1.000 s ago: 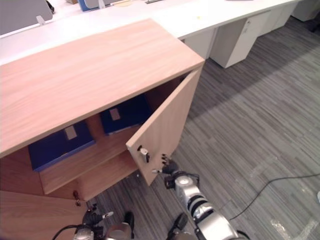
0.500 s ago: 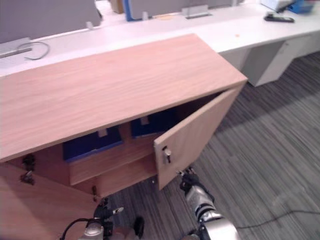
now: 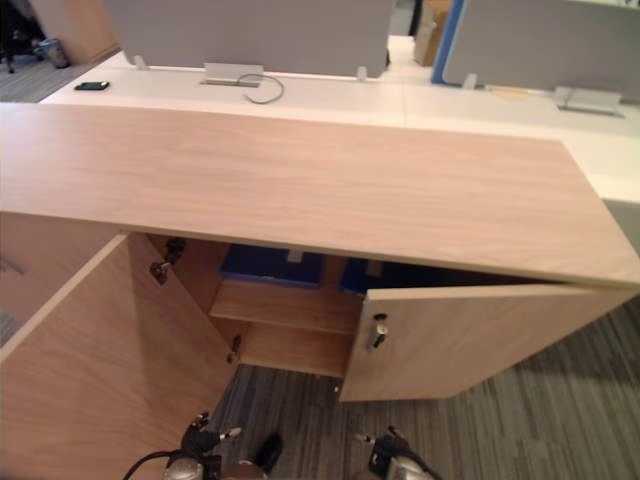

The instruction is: Walk over to the cabinet, pick up the folder, carry it to the office cabinet, place the folder inside the office cabinet, then close the office cabinet door

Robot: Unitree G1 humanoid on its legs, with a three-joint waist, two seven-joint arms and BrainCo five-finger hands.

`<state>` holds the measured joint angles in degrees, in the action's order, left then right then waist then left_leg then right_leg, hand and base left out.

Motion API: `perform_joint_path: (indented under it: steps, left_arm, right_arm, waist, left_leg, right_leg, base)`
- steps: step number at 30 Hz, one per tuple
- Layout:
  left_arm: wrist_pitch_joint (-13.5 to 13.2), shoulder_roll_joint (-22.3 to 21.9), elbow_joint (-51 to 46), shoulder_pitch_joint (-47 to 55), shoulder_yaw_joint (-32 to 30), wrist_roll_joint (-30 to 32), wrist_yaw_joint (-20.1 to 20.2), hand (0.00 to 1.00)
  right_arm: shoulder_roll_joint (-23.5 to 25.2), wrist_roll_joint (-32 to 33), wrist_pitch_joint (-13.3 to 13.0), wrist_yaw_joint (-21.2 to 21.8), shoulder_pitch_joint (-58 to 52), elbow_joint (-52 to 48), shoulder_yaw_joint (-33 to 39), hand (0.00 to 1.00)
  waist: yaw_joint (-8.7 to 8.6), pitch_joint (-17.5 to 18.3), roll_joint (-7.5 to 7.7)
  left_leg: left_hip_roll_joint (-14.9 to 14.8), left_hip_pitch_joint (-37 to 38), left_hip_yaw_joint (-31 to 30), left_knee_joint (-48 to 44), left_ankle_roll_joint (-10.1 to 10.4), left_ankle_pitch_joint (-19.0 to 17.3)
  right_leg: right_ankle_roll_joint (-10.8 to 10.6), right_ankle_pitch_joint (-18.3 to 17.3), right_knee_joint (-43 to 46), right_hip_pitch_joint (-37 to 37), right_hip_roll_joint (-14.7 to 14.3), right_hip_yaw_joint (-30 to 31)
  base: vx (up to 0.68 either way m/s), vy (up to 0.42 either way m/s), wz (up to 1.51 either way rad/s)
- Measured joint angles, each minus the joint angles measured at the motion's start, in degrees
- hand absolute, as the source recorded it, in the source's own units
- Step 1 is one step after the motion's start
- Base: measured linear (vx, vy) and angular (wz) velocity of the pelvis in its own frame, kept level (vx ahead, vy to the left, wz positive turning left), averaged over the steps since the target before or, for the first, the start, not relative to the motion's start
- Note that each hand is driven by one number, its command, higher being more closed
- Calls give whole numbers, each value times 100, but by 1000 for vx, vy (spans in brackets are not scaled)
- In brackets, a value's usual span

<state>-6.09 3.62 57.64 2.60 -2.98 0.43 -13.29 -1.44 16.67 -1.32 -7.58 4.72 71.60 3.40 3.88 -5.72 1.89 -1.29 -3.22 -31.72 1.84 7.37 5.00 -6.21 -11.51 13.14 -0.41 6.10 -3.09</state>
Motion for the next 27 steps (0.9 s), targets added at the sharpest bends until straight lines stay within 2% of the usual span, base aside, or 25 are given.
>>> perform_joint_path:
  steps: [4, 7, 8, 9, 10, 11, 12, 13, 14, 15, 16, 17, 19, 21, 23, 26, 27]
  left_arm:
    - [1, 0, -100, 64, -156, -24, -3, 0]
    - [4, 6, -241, 108, -263, -20, -5, 0]
    - [14, 6, -318, 108, -300, -26, -9, 0]
    - [19, 12, -348, 89, -329, -35, -10, 0]
    - [27, 9, -389, 75, -444, -40, -18, 0]
    - [30, -4, -421, 84, -563, -78, -23, 0]
    - [25, -20, -445, 101, -594, -83, -25, 0]
    - [19, -19, -439, 141, -605, -60, -24, 0]
    - [21, -8, -432, 134, -607, -35, -15, 0]
    - [16, 24, -434, 115, -618, -62, -15, 0]
    - [10, 64, -435, 106, -597, -66, -13, 0]
    - [9, 69, -429, 92, -573, -116, -12, 0]
    - [13, 67, -405, 124, -516, -162, -6, 0]
    - [21, 82, -358, 123, -471, -175, 11, 0]
    - [25, 131, -299, 136, -328, -168, 39, 0]
    - [7, 169, -192, 204, -71, -146, 108, 0]
    - [4, 220, -159, 197, 64, -119, 166, 0]
  right_arm:
    - [42, -592, 8, -99, -97, -20, -48, 0]
    - [137, -1038, 2, -151, -198, -236, -128, 0]
    - [168, -1171, 0, -154, -201, -269, -124, 0]
    - [186, -1238, 1, -154, -203, -296, -106, 0]
    - [212, -1355, 0, -152, -205, -385, -94, 0]
    - [207, -1400, 8, -147, -214, -410, -97, 0]
    - [205, -1450, 12, -145, -216, -419, -97, 0]
    - [209, -1513, 14, -137, -224, -455, -94, 0]
    - [211, -1558, 10, -129, -195, -489, -18, 0]
    - [243, -1558, 13, -127, -195, -486, 39, 0]
    - [319, -1555, 13, -107, -207, -459, 206, 0]
    - [342, -1547, 13, -88, -201, -449, 378, 0]
    - [357, -1527, 13, -84, -207, -444, 510, 0]
    - [380, -1509, 13, -75, -198, -423, 623, 0]
    - [377, -1493, 12, -67, -186, -402, 649, 0]
    - [363, -1482, 10, -41, -179, -387, 646, 0]
    - [342, -1454, 9, -38, -181, -386, 647, 0]
  waist:
    - [17, 33, 94]
    - [5, 7, 183]
    - [-11, -24, 225]
    - [-41, -50, 270]
    - [-121, -105, 298]
    - [-125, -112, 296]
    - [-118, -112, 294]
    - [-123, -109, 266]
    - [-152, -150, 163]
    - [-143, -174, 235]
    - [-126, -139, 334]
    - [-133, -132, 339]
    - [-178, -89, 314]
    - [-193, -48, 317]
    - [-231, -27, 341]
    - [-274, 21, 284]
    - [-304, 34, 286]
  left_leg:
    - [-74, -85, -99, 3, 134, 91]
    - [21, -204, -44, -219, 147, 100]
    - [23, -369, 352, -378, 106, 98]
    - [-42, -467, 824, -545, -109, 8]
    - [-299, -778, 2050, -1154, -365, -174]
    - [-572, -990, 3071, -2002, -552, -475]
    - [-681, -1021, 3460, -2439, -604, -684]
    - [-840, -1020, 4043, -3051, -582, -1125]
    - [-897, -1023, 4305, -3122, -507, -1386]
    - [-785, -1029, 4320, -3085, -547, -1386]
    - [-557, -1068, 4329, -2902, -631, -1333]
    - [-352, -1079, 4325, -2706, -731, -1291]
    - [-91, -1056, 4331, -2335, -788, -1138]
    - [132, -959, 4314, -1747, -839, -826]
    - [372, -653, 4215, -900, -881, -360]
    - [458, -27, 4115, 353, -790, 282]
    - [428, -29, 4072, 350, -793, 310]
  right_leg:
    - [90, 52, -144, 227, -93, -329]
    - [94, 54, -192, 393, -36, -628]
    - [109, 61, -172, 390, 1, -752]
    - [124, 67, -163, 389, 23, -833]
    - [156, 45, -97, 406, 91, -1012]
    - [163, -2, -2, 432, 187, -1104]
    - [130, -33, 43, 453, 233, -1097]
    - [42, -95, 160, 459, 329, -1095]
    - [-63, -222, 344, 412, 373, -1102]
    - [-73, -251, 417, 360, 465, -1075]
    - [-83, -258, 366, 293, 617, -1076]
    - [-81, -255, 237, 305, 714, -1060]
    - [-39, -222, -74, 375, 806, -1044]
    - [94, -137, -424, 416, 803, -958]
    - [297, 164, -693, 503, 802, -889]
    - [97, 417, -745, 570, 713, -935]
    - [83, 430, -746, 577, 677, -945]
  base:
    - [68, -130, 45]
    - [15, -60, 45]
    - [-42, -15, 53]
    - [-57, 2, 59]
    - [-79, 15, 50]
    - [-56, 42, 37]
    - [-4, 120, 12]
    - [46, 219, 15]
    - [38, 245, 19]
    - [5, 266, 30]
    - [9, 260, 38]
    - [13, 240, 47]
    - [21, 138, 60]
    - [31, 65, 53]
    - [59, 4, 34]
    - [87, -36, 4]
    - [80, -52, -4]
